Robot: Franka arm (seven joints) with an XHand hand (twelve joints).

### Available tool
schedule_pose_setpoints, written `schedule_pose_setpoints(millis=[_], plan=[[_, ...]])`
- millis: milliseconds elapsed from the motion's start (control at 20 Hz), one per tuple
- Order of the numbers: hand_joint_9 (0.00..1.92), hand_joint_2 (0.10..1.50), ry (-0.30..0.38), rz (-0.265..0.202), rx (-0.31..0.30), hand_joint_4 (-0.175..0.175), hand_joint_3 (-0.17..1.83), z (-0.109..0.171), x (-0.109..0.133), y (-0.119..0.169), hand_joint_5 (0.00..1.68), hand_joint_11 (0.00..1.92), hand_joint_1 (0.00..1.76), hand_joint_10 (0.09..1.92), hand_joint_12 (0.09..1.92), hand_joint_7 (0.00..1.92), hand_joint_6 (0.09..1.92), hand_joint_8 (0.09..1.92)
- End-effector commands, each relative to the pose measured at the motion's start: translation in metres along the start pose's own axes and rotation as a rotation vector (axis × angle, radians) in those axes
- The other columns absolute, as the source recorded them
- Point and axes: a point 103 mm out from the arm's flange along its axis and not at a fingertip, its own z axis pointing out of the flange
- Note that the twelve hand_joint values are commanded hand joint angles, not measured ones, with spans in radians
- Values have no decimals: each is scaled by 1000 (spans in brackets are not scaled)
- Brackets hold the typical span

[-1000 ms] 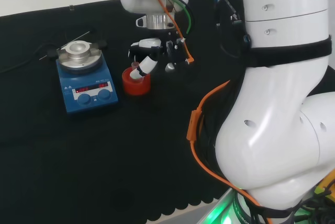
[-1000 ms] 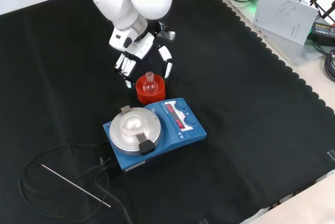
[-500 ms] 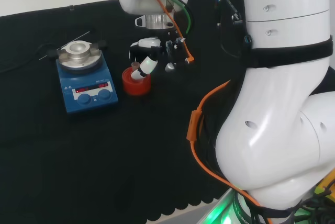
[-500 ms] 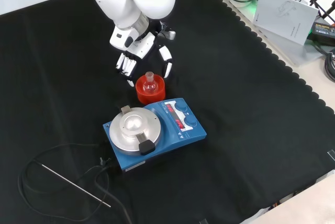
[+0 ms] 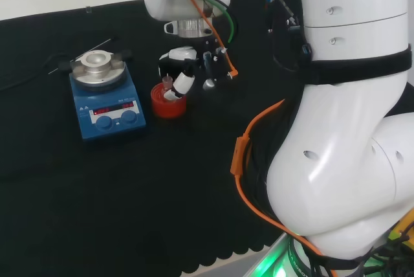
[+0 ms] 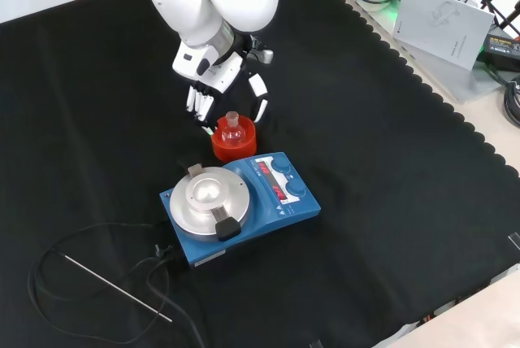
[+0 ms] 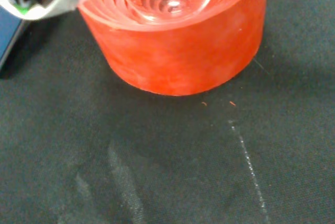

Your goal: Pick up the round-bottom flask.

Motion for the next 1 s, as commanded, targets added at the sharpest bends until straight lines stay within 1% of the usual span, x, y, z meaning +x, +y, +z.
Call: schedule_pose_setpoints(millis=[50,500,700,1000], plan=[[821,406,-1,-10,2,-175,877,0,-1,-1,430,644,879,855,1340,729,1115,950],[998,407,-23,-14,-7,-175,906,-5,4,5,634,811,928,786,1278,910,1107,924],[1038,408,-26,-20,-7,-175,916,-7,3,4,686,841,937,774,1271,944,1099,920],[1064,410,-44,-23,-11,-175,922,-16,8,7,711,860,941,773,1271,967,1098,921]])
